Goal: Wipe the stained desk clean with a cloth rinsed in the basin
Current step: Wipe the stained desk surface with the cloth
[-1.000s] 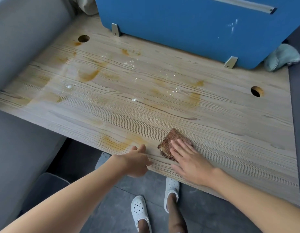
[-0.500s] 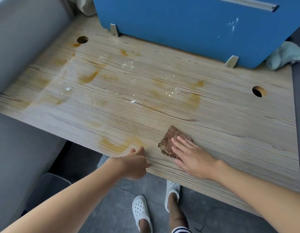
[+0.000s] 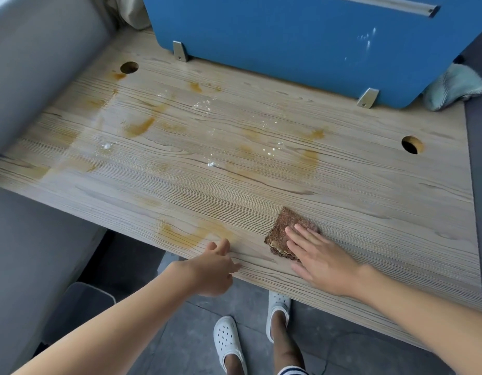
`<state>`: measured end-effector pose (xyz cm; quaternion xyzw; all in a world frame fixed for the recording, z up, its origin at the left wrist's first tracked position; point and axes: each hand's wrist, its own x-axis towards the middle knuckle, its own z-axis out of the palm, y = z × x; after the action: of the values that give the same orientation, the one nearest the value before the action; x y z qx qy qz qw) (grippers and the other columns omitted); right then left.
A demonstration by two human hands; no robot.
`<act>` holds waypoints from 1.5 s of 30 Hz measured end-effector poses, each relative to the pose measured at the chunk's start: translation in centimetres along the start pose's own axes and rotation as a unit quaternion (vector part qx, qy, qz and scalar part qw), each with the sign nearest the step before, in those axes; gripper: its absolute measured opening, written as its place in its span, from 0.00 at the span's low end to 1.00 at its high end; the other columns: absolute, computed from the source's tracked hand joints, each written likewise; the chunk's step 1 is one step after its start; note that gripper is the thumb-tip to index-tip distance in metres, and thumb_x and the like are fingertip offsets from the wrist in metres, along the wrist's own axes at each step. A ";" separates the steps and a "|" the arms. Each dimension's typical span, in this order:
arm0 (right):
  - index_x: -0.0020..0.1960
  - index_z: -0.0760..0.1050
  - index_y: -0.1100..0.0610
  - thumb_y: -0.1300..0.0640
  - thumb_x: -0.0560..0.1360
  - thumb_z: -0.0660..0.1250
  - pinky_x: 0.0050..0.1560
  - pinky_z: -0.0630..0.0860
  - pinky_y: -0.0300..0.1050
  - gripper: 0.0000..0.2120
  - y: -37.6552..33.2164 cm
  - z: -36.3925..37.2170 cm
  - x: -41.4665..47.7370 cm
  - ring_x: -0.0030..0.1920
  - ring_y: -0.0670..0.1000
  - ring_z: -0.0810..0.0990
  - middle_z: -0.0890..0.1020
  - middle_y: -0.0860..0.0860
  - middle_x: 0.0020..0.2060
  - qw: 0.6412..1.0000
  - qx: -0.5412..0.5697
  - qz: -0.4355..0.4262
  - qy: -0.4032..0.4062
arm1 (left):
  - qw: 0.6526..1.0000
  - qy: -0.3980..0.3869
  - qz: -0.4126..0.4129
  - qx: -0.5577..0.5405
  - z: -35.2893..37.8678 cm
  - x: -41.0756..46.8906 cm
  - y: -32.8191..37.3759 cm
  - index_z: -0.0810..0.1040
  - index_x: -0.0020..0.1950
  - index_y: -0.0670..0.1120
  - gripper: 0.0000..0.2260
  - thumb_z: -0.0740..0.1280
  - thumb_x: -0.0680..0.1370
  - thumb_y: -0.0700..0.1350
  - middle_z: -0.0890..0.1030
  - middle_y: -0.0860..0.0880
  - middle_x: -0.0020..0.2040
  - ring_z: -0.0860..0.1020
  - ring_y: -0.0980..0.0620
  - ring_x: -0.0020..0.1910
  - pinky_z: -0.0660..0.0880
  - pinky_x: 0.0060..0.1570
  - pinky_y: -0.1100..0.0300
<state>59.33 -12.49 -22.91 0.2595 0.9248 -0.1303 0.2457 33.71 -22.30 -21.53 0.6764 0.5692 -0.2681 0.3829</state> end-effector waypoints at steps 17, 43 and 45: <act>0.82 0.48 0.48 0.60 0.79 0.59 0.78 0.48 0.60 0.35 7.9 -1.1 0.0 0.80 0.60 0.40 0.39 0.52 0.81 0.957 0.166 0.236 -0.041 | 0.990 0.138 -0.019 -0.038 -4.8 8.2 11.7 0.41 0.80 0.36 0.33 0.56 0.81 0.43 0.39 0.37 0.80 0.40 0.37 0.79 0.53 0.77 0.41; 0.82 0.43 0.48 0.64 0.77 0.54 0.78 0.45 0.62 0.38 12.5 -2.7 2.2 0.79 0.62 0.36 0.35 0.55 0.80 0.952 0.181 0.231 -0.091 | 0.974 0.197 -0.050 -0.098 -7.7 11.8 10.9 0.40 0.80 0.39 0.37 0.57 0.76 0.42 0.37 0.42 0.81 0.37 0.39 0.79 0.46 0.78 0.44; 0.82 0.43 0.48 0.63 0.77 0.54 0.78 0.46 0.62 0.37 12.6 -2.6 2.2 0.79 0.62 0.36 0.36 0.55 0.80 0.950 0.184 0.233 -0.096 | 0.976 0.187 -0.044 -0.100 -7.5 11.1 12.6 0.41 0.80 0.39 0.37 0.57 0.76 0.42 0.37 0.42 0.81 0.36 0.37 0.79 0.45 0.78 0.43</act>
<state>63.48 -0.13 -23.29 0.4944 0.7710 -0.2613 0.3049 47.74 -10.59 -23.55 0.6469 0.6842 -0.0948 0.3233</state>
